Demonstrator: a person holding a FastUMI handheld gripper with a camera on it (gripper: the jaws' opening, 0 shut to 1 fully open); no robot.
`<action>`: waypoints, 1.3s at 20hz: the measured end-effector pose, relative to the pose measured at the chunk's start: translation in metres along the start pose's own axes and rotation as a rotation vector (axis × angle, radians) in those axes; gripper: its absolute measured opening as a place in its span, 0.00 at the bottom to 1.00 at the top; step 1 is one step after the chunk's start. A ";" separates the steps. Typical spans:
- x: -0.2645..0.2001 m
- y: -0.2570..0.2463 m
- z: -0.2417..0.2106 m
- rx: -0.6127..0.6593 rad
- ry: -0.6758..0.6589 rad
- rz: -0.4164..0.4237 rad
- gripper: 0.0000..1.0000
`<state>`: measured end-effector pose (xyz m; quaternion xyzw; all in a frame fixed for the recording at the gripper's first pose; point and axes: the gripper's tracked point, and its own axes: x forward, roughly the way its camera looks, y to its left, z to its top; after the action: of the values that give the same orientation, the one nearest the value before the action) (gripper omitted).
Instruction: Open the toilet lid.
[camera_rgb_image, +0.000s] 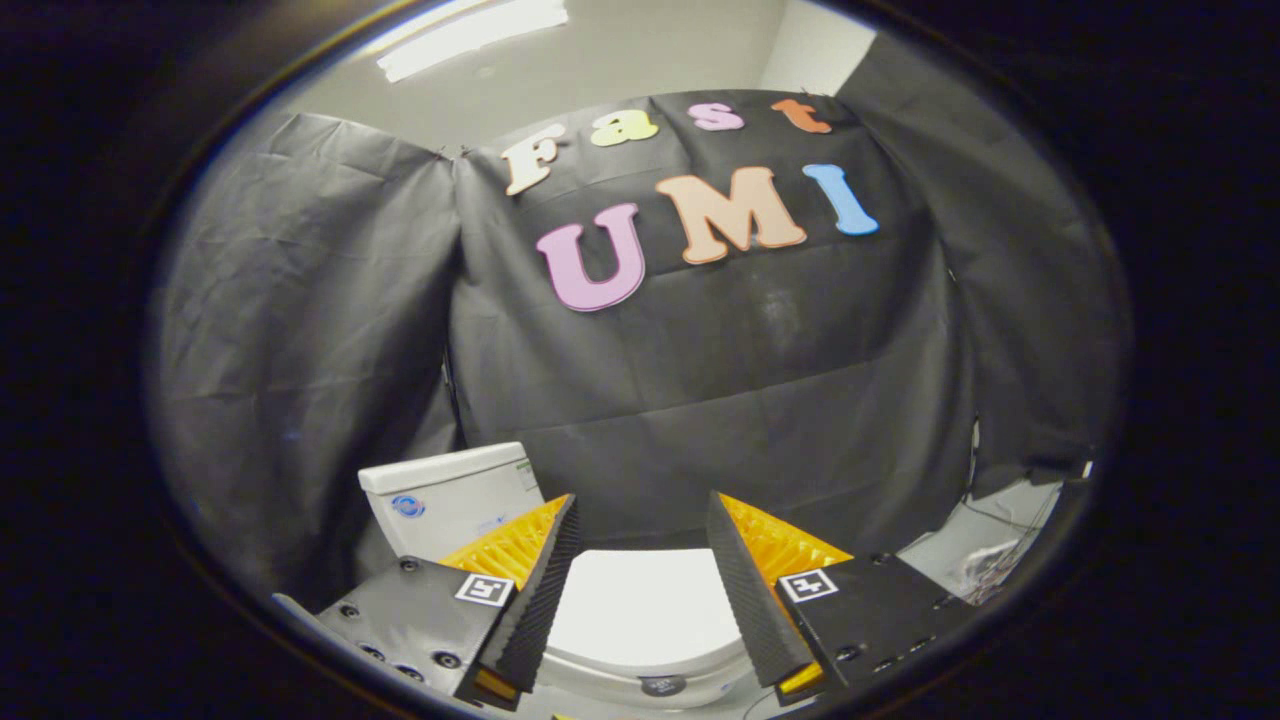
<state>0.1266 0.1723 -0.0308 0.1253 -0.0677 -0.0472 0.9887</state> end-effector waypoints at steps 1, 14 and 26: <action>0.000 -0.002 0.000 0.033 -0.020 -0.008 0.81; 0.004 -0.016 -0.081 0.491 -0.172 -0.185 0.81; -0.048 -0.028 -0.233 0.815 -0.145 -0.504 0.81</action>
<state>0.1115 0.2067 -0.2674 0.5114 -0.1171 -0.2637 0.8094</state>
